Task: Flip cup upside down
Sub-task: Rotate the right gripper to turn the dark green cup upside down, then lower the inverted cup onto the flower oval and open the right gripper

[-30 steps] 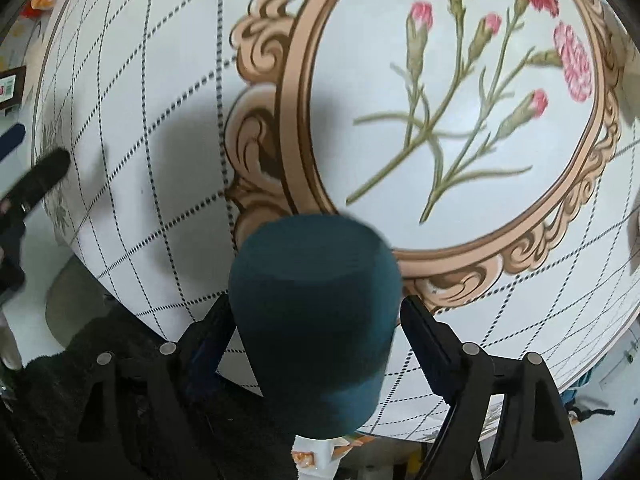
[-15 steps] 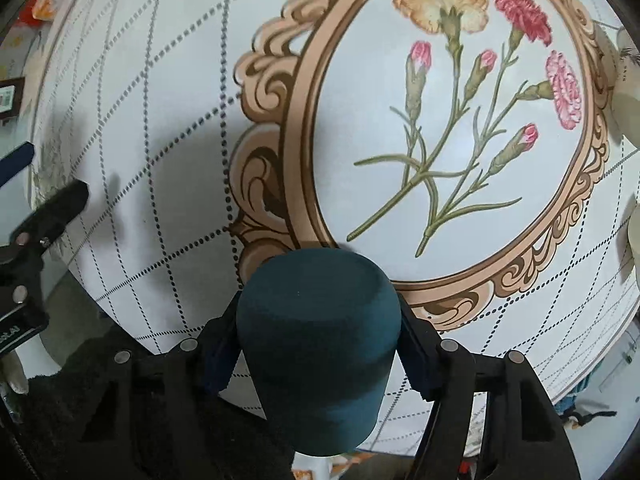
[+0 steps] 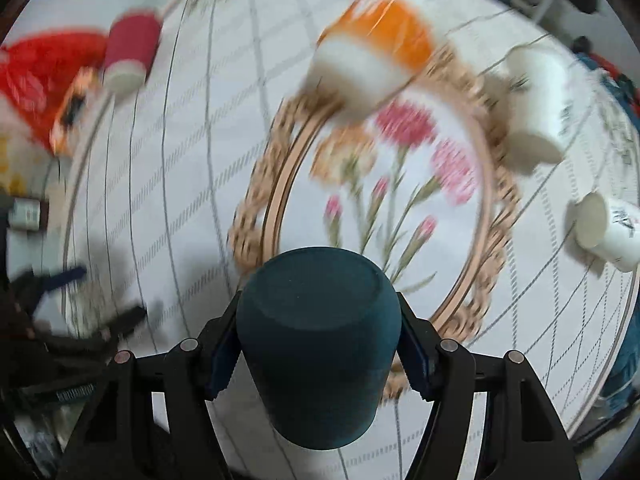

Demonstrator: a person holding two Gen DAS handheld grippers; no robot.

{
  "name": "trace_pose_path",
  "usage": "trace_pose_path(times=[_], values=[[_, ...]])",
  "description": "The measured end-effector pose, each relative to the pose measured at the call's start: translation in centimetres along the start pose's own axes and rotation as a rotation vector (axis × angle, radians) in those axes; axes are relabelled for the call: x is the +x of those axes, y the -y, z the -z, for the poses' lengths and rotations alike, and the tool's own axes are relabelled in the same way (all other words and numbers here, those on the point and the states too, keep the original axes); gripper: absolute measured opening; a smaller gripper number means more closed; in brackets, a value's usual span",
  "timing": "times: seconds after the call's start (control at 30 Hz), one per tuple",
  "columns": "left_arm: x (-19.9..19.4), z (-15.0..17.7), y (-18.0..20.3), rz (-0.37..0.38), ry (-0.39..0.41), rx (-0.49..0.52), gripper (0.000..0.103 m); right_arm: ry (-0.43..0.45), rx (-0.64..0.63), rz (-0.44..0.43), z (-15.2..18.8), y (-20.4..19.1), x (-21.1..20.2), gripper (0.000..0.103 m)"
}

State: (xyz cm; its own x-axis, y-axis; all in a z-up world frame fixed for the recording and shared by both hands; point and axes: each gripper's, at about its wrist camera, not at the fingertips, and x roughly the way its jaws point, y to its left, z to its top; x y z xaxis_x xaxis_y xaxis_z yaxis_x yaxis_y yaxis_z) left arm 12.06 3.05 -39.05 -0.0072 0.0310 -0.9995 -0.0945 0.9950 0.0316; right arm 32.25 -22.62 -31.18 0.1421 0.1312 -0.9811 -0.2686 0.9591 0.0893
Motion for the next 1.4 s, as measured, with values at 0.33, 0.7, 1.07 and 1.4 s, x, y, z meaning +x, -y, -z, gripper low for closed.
trace_pose_path(times=[0.33, 0.7, 1.07, 1.4], values=[[0.2, -1.9, 0.6, 0.024, -0.009, -0.004, 0.095, 0.463, 0.107, 0.037, 0.1, 0.2, -1.7, 0.07], [-0.2, -1.9, 1.6, 0.02, 0.01, 0.008, 0.095, 0.479, 0.045, 0.08, 2.4, -2.1, 0.1, 0.071], [-2.1, -0.9, 3.7, 0.016, 0.042, 0.008, 0.095, 0.407, 0.042, 0.071, 5.3, -3.0, -0.4, 0.077], [-5.5, 0.0, 4.9, -0.007, 0.112, 0.012, 0.095, 0.344, 0.078, 0.05, 8.0, -2.5, -2.6, 0.095]])
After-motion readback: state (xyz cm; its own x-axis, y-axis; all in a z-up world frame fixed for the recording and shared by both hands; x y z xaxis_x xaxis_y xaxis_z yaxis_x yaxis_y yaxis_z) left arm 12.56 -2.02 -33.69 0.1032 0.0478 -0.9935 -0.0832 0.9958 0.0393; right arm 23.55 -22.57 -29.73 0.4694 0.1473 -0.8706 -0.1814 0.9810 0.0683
